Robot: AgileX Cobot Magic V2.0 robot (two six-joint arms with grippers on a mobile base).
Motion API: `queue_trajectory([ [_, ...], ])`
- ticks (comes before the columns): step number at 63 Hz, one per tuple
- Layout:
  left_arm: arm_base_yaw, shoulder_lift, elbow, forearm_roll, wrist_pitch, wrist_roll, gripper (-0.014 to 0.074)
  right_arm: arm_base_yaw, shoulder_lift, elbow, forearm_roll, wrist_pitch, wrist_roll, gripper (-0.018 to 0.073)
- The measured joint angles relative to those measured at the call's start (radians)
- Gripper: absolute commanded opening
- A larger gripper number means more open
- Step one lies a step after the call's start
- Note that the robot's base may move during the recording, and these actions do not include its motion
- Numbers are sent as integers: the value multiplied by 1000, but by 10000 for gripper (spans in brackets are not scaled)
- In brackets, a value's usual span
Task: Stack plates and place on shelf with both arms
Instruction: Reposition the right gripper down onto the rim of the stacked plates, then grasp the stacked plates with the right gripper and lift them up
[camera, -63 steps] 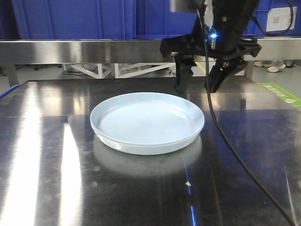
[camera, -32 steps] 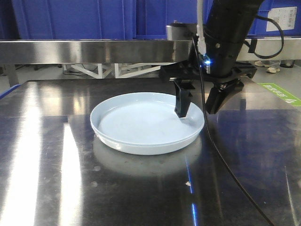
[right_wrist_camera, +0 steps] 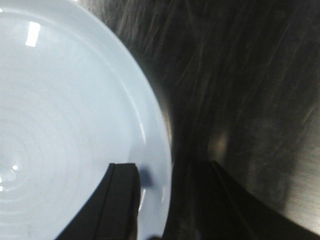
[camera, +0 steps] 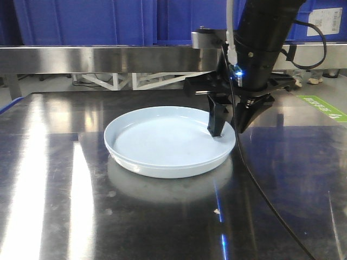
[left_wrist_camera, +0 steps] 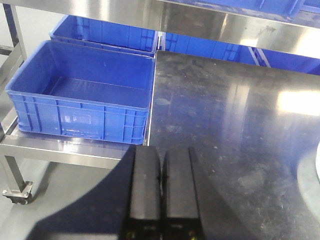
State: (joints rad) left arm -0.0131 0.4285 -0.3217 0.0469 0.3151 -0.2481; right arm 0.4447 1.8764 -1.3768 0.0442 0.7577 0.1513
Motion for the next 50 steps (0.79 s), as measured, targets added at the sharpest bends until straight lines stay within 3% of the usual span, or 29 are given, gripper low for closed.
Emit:
queue_trajectory([
  [22, 0, 0, 0, 0, 0, 0, 90, 0, 13, 0, 0, 0, 0, 347],
  [27, 0, 0, 0, 0, 0, 0, 90, 0, 13, 0, 0, 0, 0, 260],
  [33, 0, 0, 0, 0, 0, 0, 90, 0, 13, -2, 1, 0, 0, 33],
  [37, 0, 0, 0, 0, 0, 0, 90, 0, 13, -11, 12, -5, 2, 72],
  [50, 0, 0, 0, 0, 0, 0, 90, 0, -5, -43, 9, -6, 4, 48],
])
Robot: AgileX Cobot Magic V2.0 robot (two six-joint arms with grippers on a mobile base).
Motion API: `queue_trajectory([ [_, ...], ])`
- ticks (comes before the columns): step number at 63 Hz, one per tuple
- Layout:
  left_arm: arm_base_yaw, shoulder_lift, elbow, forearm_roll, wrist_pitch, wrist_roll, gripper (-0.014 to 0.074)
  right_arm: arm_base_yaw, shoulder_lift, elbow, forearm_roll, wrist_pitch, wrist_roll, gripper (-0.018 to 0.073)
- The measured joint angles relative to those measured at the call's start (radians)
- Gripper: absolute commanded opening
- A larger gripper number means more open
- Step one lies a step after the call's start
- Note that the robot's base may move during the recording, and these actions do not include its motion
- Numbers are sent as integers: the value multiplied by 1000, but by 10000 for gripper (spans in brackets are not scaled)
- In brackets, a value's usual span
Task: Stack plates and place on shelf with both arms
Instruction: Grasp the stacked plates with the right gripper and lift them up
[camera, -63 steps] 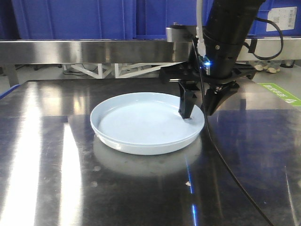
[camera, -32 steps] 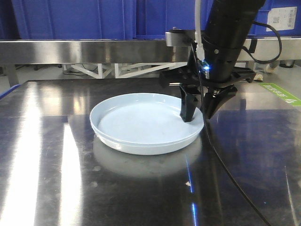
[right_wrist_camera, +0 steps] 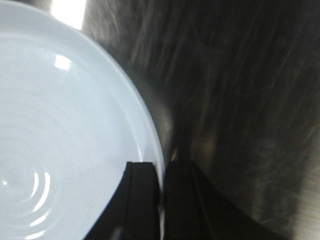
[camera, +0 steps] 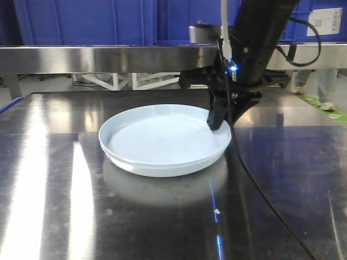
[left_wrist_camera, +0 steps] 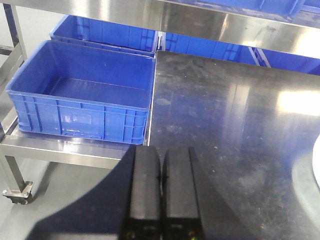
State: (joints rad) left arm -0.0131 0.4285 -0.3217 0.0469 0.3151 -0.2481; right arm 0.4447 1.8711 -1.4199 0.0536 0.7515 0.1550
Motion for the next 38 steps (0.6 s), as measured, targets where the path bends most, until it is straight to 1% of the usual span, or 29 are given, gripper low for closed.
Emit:
queue_trajectory([
  [10, 0, 0, 0, 0, 0, 0, 90, 1, -83, -37, -10, -6, -3, 48],
  [28, 0, 0, 0, 0, 0, 0, 90, 1, -280, -43, -19, -33, -4, 48],
  [38, 0, 0, 0, 0, 0, 0, 90, 1, -403, 7, -19, -48, -4, 48],
])
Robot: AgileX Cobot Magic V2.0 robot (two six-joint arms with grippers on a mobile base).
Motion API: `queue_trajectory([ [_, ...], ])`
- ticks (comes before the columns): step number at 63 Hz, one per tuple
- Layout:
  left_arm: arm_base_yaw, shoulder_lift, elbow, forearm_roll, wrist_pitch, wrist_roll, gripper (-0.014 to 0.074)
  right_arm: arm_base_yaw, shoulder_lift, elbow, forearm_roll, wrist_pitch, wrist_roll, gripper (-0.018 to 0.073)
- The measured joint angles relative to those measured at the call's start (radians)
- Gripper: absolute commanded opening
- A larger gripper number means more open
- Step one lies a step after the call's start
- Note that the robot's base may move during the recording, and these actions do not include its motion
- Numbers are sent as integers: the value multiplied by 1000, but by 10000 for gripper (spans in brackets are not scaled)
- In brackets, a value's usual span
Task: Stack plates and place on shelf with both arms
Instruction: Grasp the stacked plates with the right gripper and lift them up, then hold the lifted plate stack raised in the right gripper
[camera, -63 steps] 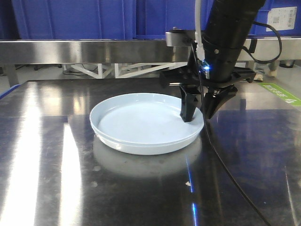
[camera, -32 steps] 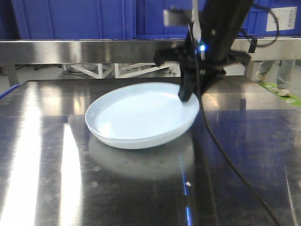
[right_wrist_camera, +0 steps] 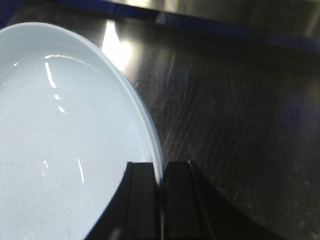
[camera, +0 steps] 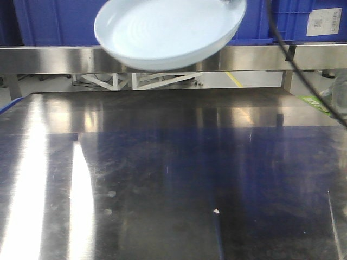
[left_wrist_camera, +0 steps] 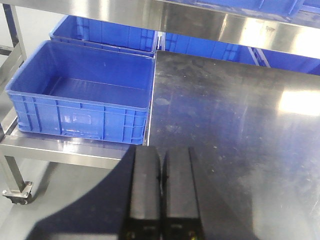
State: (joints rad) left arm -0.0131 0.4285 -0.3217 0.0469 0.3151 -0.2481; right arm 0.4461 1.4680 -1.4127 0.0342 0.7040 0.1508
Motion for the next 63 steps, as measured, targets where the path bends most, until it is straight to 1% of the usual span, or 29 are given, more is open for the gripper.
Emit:
queue_trajectory([
  [12, 0, 0, 0, 0, 0, 0, 90, -32, -154, 145, 0, -60, 0, 48],
  [26, 0, 0, 0, 0, 0, 0, 90, -117, -345, 353, 0, -130, 0, 48],
  [35, 0, 0, 0, 0, 0, 0, 90, -152, -473, 475, 0, -151, 0, 48],
  [47, 0, 0, 0, 0, 0, 0, 90, -162, -629, 616, 0, -164, 0, 48],
  [63, 0, 0, 0, 0, 0, 0, 90, -164, -781, 752, 0, -172, 0, 48],
])
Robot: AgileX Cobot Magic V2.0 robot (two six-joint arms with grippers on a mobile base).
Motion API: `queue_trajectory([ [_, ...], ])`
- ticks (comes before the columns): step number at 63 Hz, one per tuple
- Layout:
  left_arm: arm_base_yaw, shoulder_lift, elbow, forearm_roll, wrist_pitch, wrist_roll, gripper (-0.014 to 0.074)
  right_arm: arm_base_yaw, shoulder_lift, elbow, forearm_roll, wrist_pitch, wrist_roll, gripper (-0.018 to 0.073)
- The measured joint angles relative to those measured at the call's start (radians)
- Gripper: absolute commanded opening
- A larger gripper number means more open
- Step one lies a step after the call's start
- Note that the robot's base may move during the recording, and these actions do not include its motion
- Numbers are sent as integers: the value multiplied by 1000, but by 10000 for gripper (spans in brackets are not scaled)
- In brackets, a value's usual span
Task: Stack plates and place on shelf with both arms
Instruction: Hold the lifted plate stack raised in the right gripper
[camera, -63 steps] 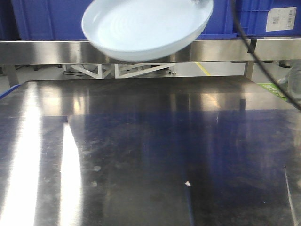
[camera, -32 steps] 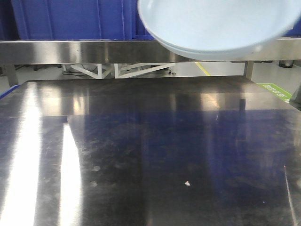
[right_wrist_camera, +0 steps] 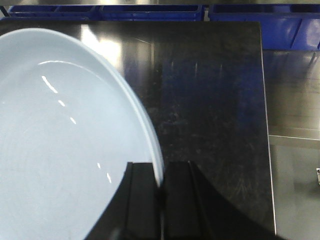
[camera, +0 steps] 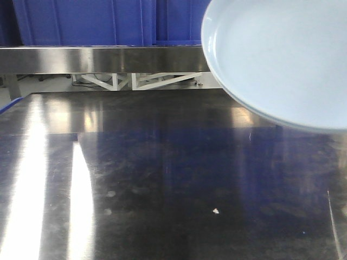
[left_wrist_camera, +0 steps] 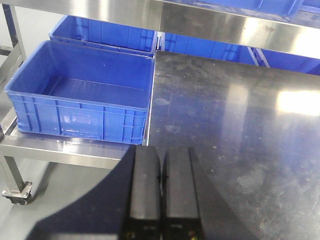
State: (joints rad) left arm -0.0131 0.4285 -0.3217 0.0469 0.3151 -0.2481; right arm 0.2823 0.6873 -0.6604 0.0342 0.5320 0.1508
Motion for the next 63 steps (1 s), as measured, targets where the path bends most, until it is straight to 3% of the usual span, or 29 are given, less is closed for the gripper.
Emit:
queue_trajectory([
  [63, 0, 0, 0, 0, 0, 0, 90, 0, -51, 43, 0, 5, -2, 48],
])
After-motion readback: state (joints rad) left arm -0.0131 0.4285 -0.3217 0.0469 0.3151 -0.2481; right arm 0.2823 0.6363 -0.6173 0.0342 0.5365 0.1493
